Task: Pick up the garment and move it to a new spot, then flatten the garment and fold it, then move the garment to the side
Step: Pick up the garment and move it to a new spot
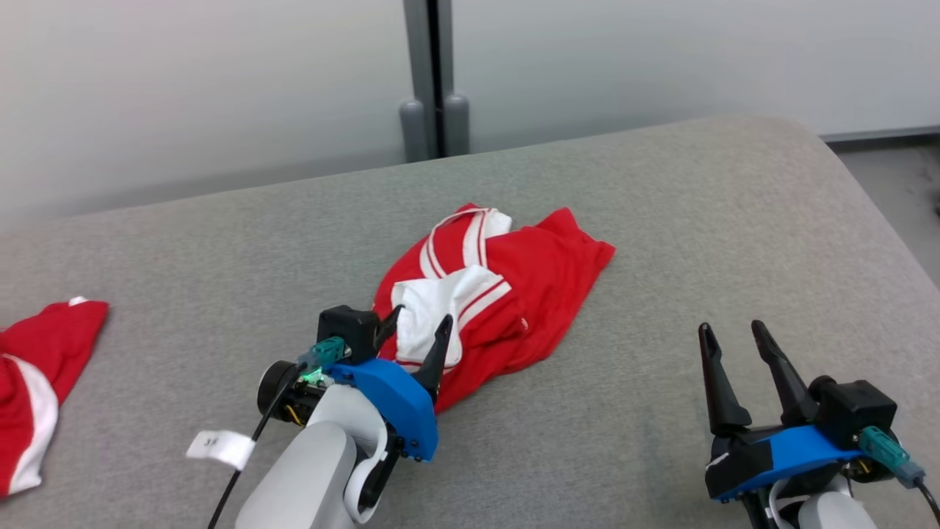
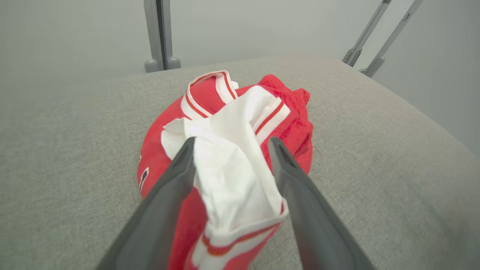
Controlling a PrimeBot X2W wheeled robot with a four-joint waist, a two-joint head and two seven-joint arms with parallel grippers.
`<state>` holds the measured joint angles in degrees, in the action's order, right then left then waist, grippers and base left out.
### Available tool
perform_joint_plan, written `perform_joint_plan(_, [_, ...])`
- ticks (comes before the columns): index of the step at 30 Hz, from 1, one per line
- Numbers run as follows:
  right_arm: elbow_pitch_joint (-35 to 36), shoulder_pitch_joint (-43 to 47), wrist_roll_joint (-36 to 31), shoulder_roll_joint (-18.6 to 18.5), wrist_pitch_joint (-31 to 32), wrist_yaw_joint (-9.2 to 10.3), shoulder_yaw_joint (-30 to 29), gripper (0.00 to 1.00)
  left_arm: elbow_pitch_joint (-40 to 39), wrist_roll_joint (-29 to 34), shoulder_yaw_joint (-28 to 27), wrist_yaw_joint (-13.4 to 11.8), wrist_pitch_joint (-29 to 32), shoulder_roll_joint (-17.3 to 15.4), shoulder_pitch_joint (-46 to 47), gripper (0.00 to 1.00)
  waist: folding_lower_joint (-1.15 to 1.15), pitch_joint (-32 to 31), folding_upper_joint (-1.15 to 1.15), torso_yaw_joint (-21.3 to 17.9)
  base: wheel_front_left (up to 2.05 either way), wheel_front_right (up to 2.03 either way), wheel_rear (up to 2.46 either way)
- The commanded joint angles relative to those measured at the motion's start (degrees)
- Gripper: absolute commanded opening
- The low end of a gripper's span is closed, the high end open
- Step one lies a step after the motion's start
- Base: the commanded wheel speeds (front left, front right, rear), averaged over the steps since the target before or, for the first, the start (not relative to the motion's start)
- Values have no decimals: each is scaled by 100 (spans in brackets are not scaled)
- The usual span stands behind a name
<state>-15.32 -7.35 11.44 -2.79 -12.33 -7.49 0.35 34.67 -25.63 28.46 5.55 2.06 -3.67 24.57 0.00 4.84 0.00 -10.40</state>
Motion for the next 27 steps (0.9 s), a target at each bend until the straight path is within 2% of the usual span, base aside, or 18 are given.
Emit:
perform_joint_plan(1, [24,51,-43,-18,18,-1,-24,100,16,-6,-30,-32,-200,-13,-51,100,0,0,0,81,0,0,0])
perform_joint_plan(6, [75,148,-54,-19,65,-1,-134,100,-151,33,-197,-210,-1150,-61,-209,100,0,-148,0,387,0,0,0])
perform_joint_plan(10, [155,259,-94,-19,129,-1,-234,100,-505,2,-458,-370,-1566,-247,-565,100,0,-245,0,634,0,0,0])
perform_joint_plan(18, [281,410,-183,-20,307,-1,-336,100,-1326,141,-1210,-799,-1728,-711,-1399,100,0,-401,0,969,0,0,0])
perform_joint_plan(23, [295,463,-222,-20,415,-1,-307,100,-1496,307,-1482,-802,-1731,-978,-1771,100,0,-462,0,1043,0,0,0])
perform_joint_plan(27, [271,530,-197,-20,453,-1,-304,100,-1561,352,-1640,-789,-1732,-979,-1884,100,0,-457,0,1080,0,0,0])
